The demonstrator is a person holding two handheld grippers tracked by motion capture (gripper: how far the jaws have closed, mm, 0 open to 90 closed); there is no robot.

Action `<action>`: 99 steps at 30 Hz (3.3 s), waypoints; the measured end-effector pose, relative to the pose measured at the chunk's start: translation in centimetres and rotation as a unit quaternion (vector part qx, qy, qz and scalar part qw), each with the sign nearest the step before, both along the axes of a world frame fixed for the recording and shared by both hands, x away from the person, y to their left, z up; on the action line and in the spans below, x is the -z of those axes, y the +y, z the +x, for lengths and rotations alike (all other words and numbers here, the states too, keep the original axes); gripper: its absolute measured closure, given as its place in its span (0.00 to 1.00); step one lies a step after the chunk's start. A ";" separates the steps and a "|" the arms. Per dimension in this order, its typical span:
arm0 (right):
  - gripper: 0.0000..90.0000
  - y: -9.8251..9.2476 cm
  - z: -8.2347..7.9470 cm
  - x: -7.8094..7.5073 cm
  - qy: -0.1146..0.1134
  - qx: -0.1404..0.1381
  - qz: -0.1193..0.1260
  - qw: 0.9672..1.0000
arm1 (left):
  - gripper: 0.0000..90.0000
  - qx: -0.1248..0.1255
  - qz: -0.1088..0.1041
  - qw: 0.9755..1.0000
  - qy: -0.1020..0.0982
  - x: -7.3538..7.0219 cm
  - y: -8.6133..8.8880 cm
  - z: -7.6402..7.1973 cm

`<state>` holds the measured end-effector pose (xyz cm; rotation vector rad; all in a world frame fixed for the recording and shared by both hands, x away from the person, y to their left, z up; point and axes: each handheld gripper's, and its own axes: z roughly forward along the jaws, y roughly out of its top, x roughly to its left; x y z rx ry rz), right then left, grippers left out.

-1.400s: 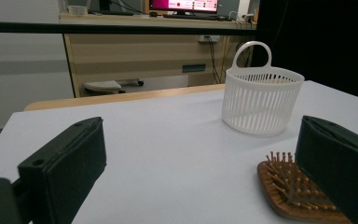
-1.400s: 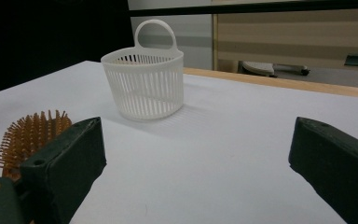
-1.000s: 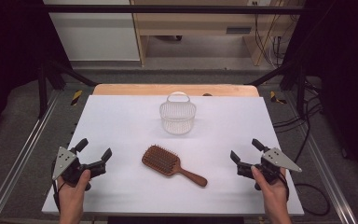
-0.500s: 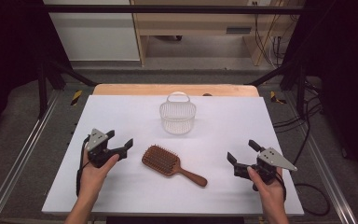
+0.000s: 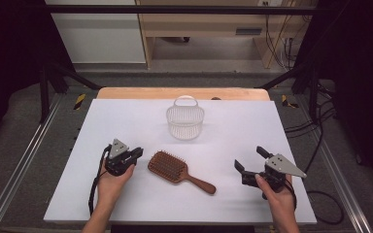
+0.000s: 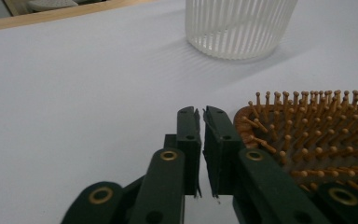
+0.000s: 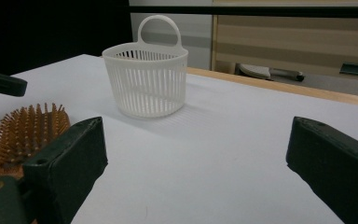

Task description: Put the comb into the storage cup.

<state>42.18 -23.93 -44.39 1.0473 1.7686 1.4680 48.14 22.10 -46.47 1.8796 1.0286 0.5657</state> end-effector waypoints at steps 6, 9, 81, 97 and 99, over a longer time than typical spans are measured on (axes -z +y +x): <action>0.06 -0.1 0.0 0.0 0.002 -0.003 0.001 1.000 | 1.00 0.001 0.000 1.000 0.018 0.2 0.0 0.3; 0.06 -0.1 0.0 0.0 0.002 -0.004 0.001 1.000 | 1.00 0.006 0.003 1.000 0.023 0.3 -0.2 0.3; 0.11 6.6 -0.4 -0.1 0.200 -0.151 -0.108 0.962 | 1.00 0.084 0.063 0.994 0.000 0.5 -6.6 -1.3; 0.14 9.7 0.7 -1.7 0.256 -0.189 -0.233 0.919 | 0.77 -0.026 -0.002 0.994 -0.110 -3.2 0.5 -5.3; 0.14 10.0 0.8 -1.8 0.266 -0.188 -0.236 0.915 | 0.55 -0.045 -0.008 0.991 -0.125 -3.0 1.0 -5.8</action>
